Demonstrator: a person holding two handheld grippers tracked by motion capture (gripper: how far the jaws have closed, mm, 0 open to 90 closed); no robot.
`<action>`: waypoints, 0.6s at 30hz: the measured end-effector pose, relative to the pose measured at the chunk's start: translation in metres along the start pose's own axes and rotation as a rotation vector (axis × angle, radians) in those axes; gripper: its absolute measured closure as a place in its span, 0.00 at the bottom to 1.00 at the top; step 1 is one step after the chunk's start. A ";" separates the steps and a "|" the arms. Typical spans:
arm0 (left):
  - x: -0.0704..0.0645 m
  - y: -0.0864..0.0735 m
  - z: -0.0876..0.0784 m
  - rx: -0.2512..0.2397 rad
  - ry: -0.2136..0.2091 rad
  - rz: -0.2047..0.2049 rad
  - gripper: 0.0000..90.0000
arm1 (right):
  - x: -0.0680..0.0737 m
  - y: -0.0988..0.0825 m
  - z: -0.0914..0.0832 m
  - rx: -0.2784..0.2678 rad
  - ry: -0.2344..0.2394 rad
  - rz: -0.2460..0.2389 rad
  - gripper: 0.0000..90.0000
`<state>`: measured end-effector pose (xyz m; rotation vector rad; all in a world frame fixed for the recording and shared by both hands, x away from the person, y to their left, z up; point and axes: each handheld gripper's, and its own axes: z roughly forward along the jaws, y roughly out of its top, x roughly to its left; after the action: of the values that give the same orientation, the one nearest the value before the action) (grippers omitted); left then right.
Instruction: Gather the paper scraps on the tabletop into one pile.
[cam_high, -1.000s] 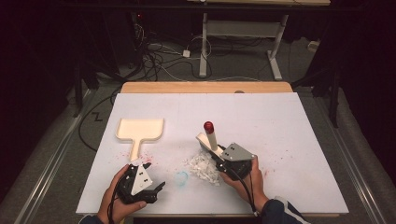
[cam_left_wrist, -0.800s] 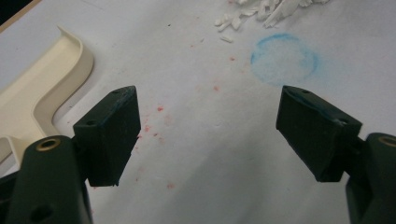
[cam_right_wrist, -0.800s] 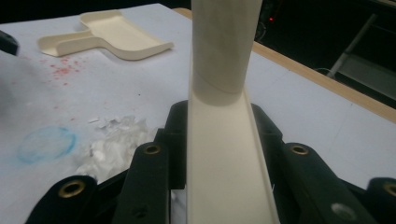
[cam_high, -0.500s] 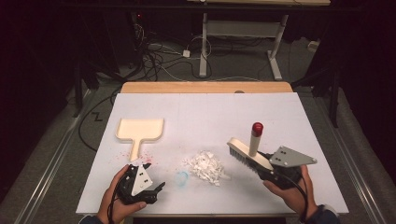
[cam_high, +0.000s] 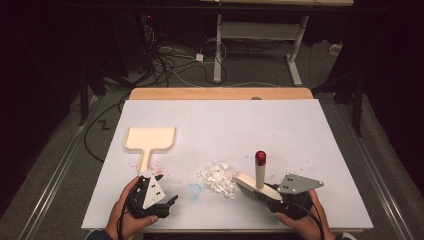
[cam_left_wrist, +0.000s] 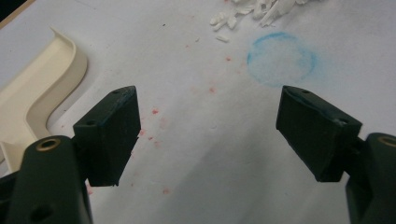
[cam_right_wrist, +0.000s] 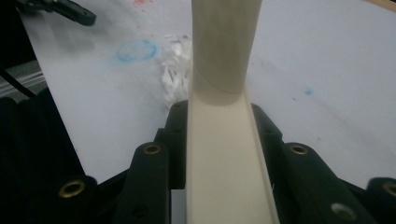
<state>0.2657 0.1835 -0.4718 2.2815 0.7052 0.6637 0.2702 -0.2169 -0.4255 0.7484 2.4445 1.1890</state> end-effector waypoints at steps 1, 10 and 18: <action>0.000 0.000 0.000 -0.001 0.000 -0.001 0.23 | 0.001 0.002 0.003 -0.006 0.011 0.000 0.76; 0.000 0.000 -0.001 -0.001 0.000 0.003 0.23 | 0.008 0.025 0.024 -0.045 0.010 -0.056 0.76; -0.001 -0.001 -0.003 -0.001 0.006 -0.002 0.23 | 0.003 0.023 -0.006 -0.090 0.017 -0.066 0.76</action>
<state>0.2630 0.1851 -0.4710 2.2782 0.7099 0.6704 0.2723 -0.2073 -0.4032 0.6299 2.3916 1.2755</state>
